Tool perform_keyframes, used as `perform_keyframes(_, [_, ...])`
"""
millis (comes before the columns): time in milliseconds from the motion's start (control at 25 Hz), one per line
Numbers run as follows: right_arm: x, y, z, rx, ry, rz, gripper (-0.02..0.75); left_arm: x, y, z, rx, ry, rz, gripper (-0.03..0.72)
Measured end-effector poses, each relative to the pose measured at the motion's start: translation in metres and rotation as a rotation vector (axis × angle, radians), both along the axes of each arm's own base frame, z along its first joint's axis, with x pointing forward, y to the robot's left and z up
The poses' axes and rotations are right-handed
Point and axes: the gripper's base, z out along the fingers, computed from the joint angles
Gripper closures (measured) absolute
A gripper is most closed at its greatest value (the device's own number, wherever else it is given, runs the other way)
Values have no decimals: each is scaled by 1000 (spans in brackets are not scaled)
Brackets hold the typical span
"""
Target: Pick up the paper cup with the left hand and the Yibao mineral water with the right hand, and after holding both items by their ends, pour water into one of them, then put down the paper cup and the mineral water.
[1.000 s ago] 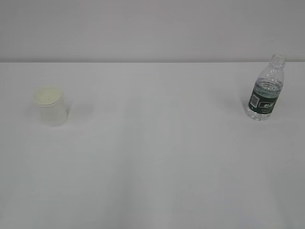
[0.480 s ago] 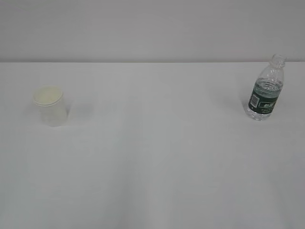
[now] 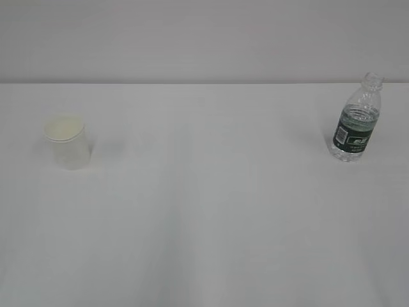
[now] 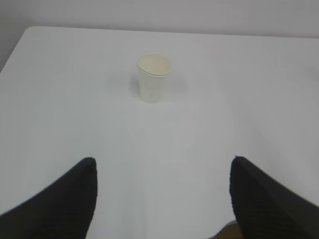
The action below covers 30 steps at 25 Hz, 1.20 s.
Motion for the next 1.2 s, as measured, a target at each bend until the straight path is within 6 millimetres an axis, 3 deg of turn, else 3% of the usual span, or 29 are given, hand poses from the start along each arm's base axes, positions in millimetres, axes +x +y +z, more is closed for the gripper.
perform_keyframes(520, [4,2,12,80,-126,-5,150,4,0,10,-15,-115,6,95])
perform_keyframes(800, [6,1,14,71,-158,-17,150,21,-1,17,-18,-123,11,95])
perform_keyframes(1200, [37,2,24,17,-136,-10,150,33,-2,21,-19,-118,14,95])
